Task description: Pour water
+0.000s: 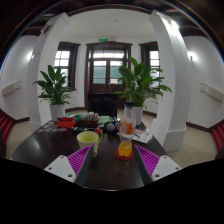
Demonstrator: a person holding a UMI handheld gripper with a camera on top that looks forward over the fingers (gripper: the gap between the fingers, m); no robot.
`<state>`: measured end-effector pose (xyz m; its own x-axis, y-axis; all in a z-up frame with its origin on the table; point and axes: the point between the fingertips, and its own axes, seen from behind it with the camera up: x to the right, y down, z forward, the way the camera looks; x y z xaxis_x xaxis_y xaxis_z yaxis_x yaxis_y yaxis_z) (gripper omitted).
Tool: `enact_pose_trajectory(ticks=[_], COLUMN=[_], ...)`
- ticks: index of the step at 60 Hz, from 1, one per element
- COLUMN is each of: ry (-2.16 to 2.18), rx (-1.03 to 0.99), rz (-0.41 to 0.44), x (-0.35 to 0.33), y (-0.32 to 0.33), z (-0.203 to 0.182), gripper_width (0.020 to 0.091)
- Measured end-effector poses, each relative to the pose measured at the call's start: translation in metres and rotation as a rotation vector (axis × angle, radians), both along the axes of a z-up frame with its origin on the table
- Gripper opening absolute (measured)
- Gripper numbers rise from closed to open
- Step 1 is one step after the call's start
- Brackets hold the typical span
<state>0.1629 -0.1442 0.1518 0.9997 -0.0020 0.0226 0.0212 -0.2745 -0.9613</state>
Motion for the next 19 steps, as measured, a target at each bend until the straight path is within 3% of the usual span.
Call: enact_pose_trajectory(ticks=[19], ry=[0.016], rx=[0.074], rz=[-0.002], x=[-0.013], y=[-0.013], z=[0.048], gripper_width=[0.0830])
